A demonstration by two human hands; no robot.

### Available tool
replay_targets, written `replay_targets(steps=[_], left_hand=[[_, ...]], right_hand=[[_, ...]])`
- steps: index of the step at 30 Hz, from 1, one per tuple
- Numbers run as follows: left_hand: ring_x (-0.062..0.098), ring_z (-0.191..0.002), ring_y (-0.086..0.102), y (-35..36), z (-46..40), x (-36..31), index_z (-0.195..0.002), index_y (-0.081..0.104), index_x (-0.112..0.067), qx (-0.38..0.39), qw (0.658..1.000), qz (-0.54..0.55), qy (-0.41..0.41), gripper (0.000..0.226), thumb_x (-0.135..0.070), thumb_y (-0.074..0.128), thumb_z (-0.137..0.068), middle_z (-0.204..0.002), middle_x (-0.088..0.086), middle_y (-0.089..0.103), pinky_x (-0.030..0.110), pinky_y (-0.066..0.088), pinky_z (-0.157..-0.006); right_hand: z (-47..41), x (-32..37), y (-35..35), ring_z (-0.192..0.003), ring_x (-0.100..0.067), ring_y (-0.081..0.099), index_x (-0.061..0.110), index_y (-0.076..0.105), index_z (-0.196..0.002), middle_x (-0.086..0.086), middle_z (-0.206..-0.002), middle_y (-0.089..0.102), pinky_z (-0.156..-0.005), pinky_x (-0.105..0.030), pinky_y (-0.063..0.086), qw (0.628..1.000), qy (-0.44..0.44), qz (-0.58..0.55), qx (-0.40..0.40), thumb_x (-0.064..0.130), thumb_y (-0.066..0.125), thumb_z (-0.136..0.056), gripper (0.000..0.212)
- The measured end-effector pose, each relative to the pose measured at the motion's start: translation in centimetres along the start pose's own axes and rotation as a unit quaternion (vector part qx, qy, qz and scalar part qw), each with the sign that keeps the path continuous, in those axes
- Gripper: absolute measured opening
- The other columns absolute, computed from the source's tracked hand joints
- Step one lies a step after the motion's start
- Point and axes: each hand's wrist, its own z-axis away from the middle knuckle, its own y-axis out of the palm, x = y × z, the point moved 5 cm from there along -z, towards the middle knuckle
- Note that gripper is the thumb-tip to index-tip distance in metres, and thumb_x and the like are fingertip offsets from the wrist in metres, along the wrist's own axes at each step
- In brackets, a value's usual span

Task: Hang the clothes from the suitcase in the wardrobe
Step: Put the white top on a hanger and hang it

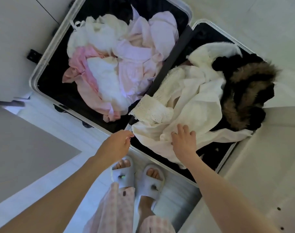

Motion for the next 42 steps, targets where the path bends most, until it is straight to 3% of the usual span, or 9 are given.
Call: replay_targets(steps=[6,13,18,21,24,31,34,37,42], left_hand=[[0.022,-0.109,0.056,-1.2,1.0,-1.7,-0.121,0.057,-0.013,0.017,1.0,0.0,-0.002,0.031,-0.012,0.038,-0.097,-0.123,0.003,0.058,0.038,0.044,-0.094],[0.024,-0.109,0.055,-5.3,7.3,-7.1,-0.122,0.056,-0.015,0.029,1.0,-0.005,0.004,0.031,-0.014,0.036,-0.097,-0.124,0.005,0.057,0.038,0.044,-0.095],[0.023,-0.106,0.055,-9.5,12.6,-12.1,-0.121,0.056,-0.015,0.01,0.999,-0.013,0.027,0.031,-0.014,0.036,-0.098,-0.121,0.006,0.057,0.032,0.044,-0.091],[0.022,-0.105,0.056,-11.7,15.2,-15.0,-0.123,0.055,-0.016,0.004,0.999,-0.018,0.034,0.032,-0.014,0.037,-0.097,-0.12,0.005,0.058,0.028,0.043,-0.087],[0.024,-0.11,0.055,-14.3,18.6,-18.3,-0.123,0.055,-0.014,-0.015,0.998,-0.02,0.055,0.032,-0.014,0.038,-0.097,-0.125,0.007,0.057,0.033,0.043,-0.095],[0.023,-0.1,0.059,-20.1,26.3,-25.1,-0.121,0.055,-0.017,-0.082,0.992,-0.005,0.092,0.03,-0.017,0.037,-0.097,-0.123,0.004,0.058,0.031,0.045,-0.088],[0.019,-0.105,0.056,-22.1,29.8,-26.7,-0.123,0.054,-0.016,-0.105,0.988,0.008,0.111,0.031,-0.016,0.035,-0.098,-0.125,0.002,0.057,0.026,0.043,-0.087],[0.018,-0.109,0.054,-23.8,33.2,-27.8,-0.123,0.055,-0.014,-0.127,0.985,0.01,0.12,0.031,-0.013,0.036,-0.098,-0.127,0.003,0.057,0.021,0.038,-0.086],[0.016,-0.102,0.054,-25.7,38.5,-27.1,-0.127,0.051,-0.013,-0.158,0.979,0.057,0.12,0.033,-0.011,0.04,-0.096,-0.125,0.004,0.057,0.013,0.033,-0.077]], right_hand=[[1.1,-1.2,-0.9,-0.138,-0.021,0.026,0.014,0.044,-0.134,-0.001,-0.137,0.046,-0.112,-0.043,0.016,0.997,-0.052,-0.049,0.02,0.022,0.039,-0.097,0.038],[8.3,-6.3,-7.6,-0.118,-0.026,0.047,0.005,0.031,-0.14,-0.007,-0.126,0.056,-0.093,-0.039,0.033,0.999,-0.006,-0.042,0.032,0.035,0.027,-0.101,0.049],[13.8,-9.7,-14.4,-0.111,-0.028,0.051,0.004,0.031,-0.138,-0.01,-0.12,0.058,-0.092,-0.038,0.034,0.999,0.014,-0.05,0.008,0.044,0.029,-0.1,0.055],[16.5,-11.2,-18.2,-0.114,-0.028,0.052,0.003,0.026,-0.141,-0.01,-0.123,0.057,-0.095,-0.04,0.034,0.996,0.03,-0.089,-0.006,0.057,0.035,-0.093,0.073],[20.0,-12.8,-23.1,-0.118,-0.027,0.051,0.004,0.028,-0.14,-0.01,-0.127,0.056,-0.099,-0.042,0.033,0.987,0.041,-0.149,-0.035,0.067,0.045,-0.084,0.086],[26.6,-14.6,-33.4,-0.124,-0.029,0.045,0.009,0.041,-0.134,-0.01,-0.128,0.055,-0.101,-0.041,0.032,0.979,0.044,-0.188,-0.072,0.037,0.047,-0.094,0.049],[29.1,-14.1,-38.1,-0.106,-0.033,0.055,0.009,0.058,-0.106,-0.012,-0.102,0.061,-0.081,-0.035,0.038,0.963,0.031,-0.234,-0.134,0.025,0.046,-0.092,0.024],[31.6,-13.2,-42.3,-0.078,-0.03,0.052,0.013,0.043,-0.065,-0.005,-0.071,0.05,-0.064,-0.029,0.033,0.938,0.025,-0.289,-0.189,0.022,0.048,-0.089,0.027],[36.5,-9.4,-47.3,-0.071,-0.025,0.048,0.01,0.044,-0.064,-0.005,-0.066,0.047,-0.06,-0.029,0.033,0.912,-0.035,-0.356,-0.201,0.022,0.053,-0.089,0.029]])
